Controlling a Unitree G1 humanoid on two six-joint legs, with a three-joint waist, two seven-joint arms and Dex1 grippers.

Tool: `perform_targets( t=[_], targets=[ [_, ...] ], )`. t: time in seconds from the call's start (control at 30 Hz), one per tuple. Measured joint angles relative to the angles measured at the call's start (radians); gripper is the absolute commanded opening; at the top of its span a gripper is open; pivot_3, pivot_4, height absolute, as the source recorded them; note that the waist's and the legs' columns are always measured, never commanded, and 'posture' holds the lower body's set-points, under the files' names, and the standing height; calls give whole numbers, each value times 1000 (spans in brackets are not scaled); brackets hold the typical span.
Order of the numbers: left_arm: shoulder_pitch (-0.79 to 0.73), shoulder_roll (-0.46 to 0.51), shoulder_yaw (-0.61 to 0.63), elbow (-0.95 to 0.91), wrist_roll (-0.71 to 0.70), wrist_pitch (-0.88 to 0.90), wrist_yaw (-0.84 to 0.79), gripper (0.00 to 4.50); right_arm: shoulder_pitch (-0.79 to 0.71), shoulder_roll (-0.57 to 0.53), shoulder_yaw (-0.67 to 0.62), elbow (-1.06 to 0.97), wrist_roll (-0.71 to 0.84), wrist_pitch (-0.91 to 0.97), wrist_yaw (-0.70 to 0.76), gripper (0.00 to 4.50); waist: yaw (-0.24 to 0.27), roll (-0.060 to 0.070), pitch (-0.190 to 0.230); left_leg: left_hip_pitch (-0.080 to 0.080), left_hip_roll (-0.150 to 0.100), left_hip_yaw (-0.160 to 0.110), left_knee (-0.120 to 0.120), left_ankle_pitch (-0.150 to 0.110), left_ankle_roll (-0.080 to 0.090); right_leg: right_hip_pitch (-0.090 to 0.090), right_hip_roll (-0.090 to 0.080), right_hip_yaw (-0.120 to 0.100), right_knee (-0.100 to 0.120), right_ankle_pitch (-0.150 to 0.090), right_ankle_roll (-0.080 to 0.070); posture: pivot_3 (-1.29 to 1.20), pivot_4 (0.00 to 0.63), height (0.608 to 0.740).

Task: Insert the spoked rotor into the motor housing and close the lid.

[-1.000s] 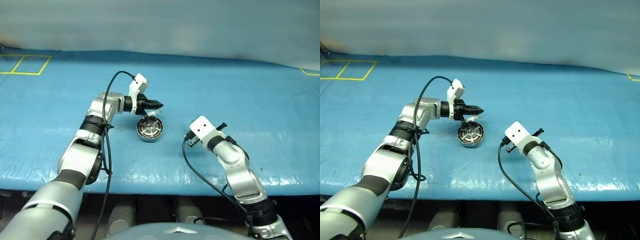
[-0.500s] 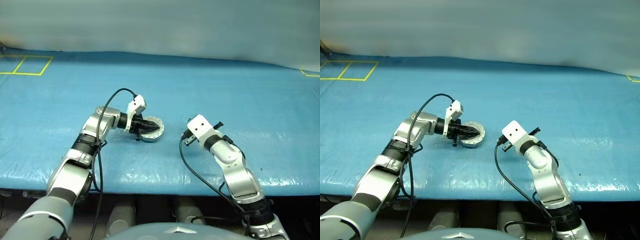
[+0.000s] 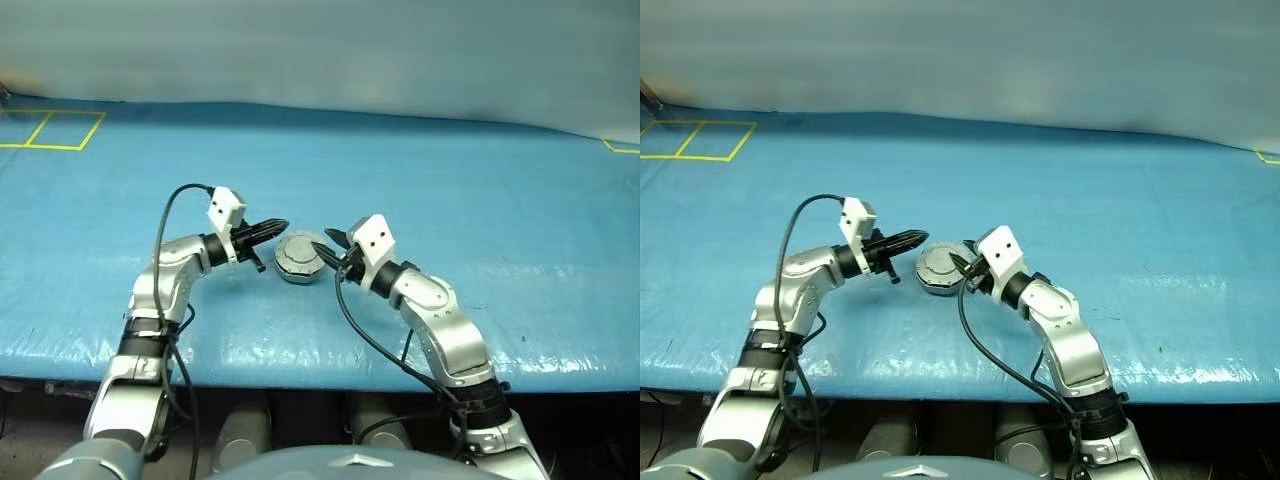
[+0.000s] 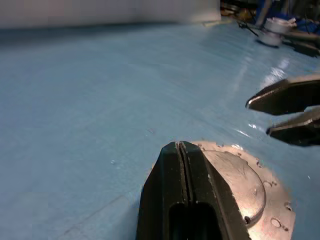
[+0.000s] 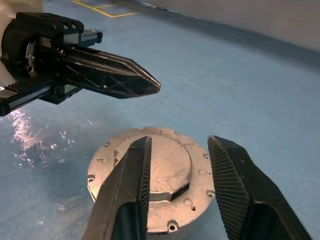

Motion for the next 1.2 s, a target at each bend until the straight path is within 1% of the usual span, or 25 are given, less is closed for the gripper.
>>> perform_targets(
  t=[0.07, 0.13, 0.17, 0.2, 0.4, 0.53, 0.63, 0.83, 0.93, 1.0, 1.03, 1.2],
  targets=[
    [80, 1, -2, -79, -2, -21, 14, 0, -9, 3, 15, 24, 0, -15, 0, 3289, 2, 0, 0, 0, 0, 0, 0, 0, 0, 0, 0, 0, 0, 0, 0, 0, 150, 740],
    [139, 1, -6, -121, -6, -23, 31, 0, -16, 3, 26, 47, 0, -18, 0, 3958, 5, 0, 0, 0, 0, 0, 0, 0, 0, 0, 0, 0, 0, -1, -1, 0, 150, 740],
    [168, 0, -5, -146, -15, -23, 45, 0, -20, 3, 31, 61, -1, -20, 0, 4285, 6, 0, 0, 0, 0, 0, 0, 0, 0, 0, 0, 0, 0, -3, -5, 0, 150, 740],
    [187, -3, -4, -164, -22, -23, 54, 0, -25, 3, 35, 74, -2, -23, -1, 4484, 8, 0, 0, 0, 0, 0, 0, 0, 0, 0, 0, 0, 1, -3, -5, 0, 150, 740],
    [296, -27, 15, -267, -70, -25, 113, 0, -49, 10, 58, 151, -18, -31, -25, 4484, 7, 0, 0, 1, 0, 0, 1, 0, 0, 1, 0, 0, 1, -3, -5, 0, 150, 740],
    [347, -11, 18, -269, -67, -31, 134, 0, -59, 16, 58, 176, -18, -33, -29, 4484, 6, 0, 0, 0, 0, 0, 1, 0, 0, 0, 0, 0, 1, -3, -5, 0, 150, 740],
    [373, -12, 37, -269, -75, -47, 150, 0, -72, 21, 65, 200, -20, -36, -30, 4484, 6, 0, 0, 0, 0, 0, 1, 0, 0, 0, 0, 0, 1, -3, -5, 0, 150, 740],
    [425, -15, 38, -269, -79, -63, 179, 0, -79, 25, 86, 207, -29, -52, -28, 4484, 6, 0, 0, 0, 0, 0, 1, 0, 0, 0, 0, 0, 1, -3, -6, 0, 150, 740],
    [443, -17, 38, -276, -90, -63, 192, 0, -80, 34, 91, 229, -33, -55, -31, 3859, 6, 0, 0, 0, 0, 0, 1, 0, 0, 0, 0, 0, 1, -3, -6, 0, 150, 740],
    [450, -23, 38, -281, -97, -67, 200, 0, -84, 35, 85, 234, -30, -54, -33, 3201, 7, 0, 0, 1, 0, 0, 1, 0, 0, 0, 0, 0, 1, -3, -6, 0, 150, 740],
    [452, -28, 38, -281, -99, -73, 200, 0, -84, 37, 83, 235, -27, -53, -33, 3017, 7, 0, 0, 1, 0, 0, 1, 0, 0, 0, 0, 0, 1, -3, -6, 0, 150, 740],
    [456, -46, 38, -281, -114, -114, 198, 0, -85, 42, 76, 234, -9, -43, -26, 3019, 6, 0, 0, 1, 0, 0, 1, 0, 0, 0, 0, 0, 1, -3, -6, 0, 150, 740]
  ],
)
